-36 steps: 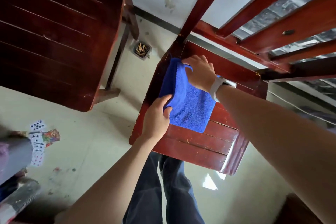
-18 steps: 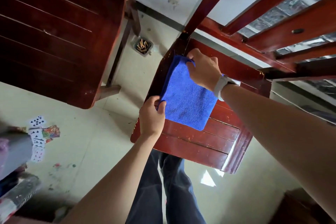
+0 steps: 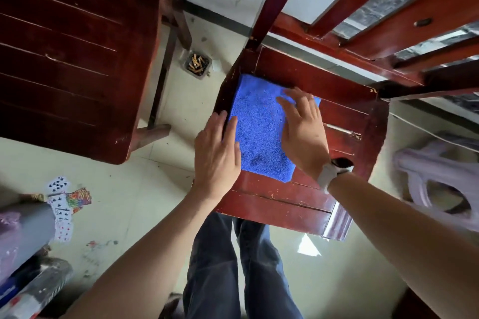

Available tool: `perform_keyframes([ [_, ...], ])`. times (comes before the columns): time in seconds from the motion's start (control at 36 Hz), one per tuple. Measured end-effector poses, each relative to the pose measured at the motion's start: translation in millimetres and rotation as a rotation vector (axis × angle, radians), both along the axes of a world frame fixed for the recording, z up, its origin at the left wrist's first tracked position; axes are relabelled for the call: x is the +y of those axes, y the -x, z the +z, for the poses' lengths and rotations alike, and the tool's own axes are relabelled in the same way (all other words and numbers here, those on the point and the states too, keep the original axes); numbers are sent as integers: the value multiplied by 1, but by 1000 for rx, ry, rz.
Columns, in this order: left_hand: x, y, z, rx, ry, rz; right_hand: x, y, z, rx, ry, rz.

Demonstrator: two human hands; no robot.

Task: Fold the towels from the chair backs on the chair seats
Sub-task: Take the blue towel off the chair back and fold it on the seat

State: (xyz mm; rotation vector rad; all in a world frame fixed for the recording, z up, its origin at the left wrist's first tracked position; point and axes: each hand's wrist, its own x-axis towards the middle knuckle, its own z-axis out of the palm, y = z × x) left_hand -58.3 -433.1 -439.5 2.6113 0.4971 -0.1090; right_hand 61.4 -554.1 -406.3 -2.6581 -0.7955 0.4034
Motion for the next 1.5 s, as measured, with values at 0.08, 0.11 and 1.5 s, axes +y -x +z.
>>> perform_keyframes([
  [0.08, -2, -16, -7, -30, -78, -242, -24, 19, -11, -21, 122, 25],
  [0.11, -2, -24, -10, -38, -100, -288, -29, 22, -17, -38, 160, 38],
  [1.5, -1, -73, -12, 201, 217, -88, -105, 20, -32, 503, -362, -1345],
])
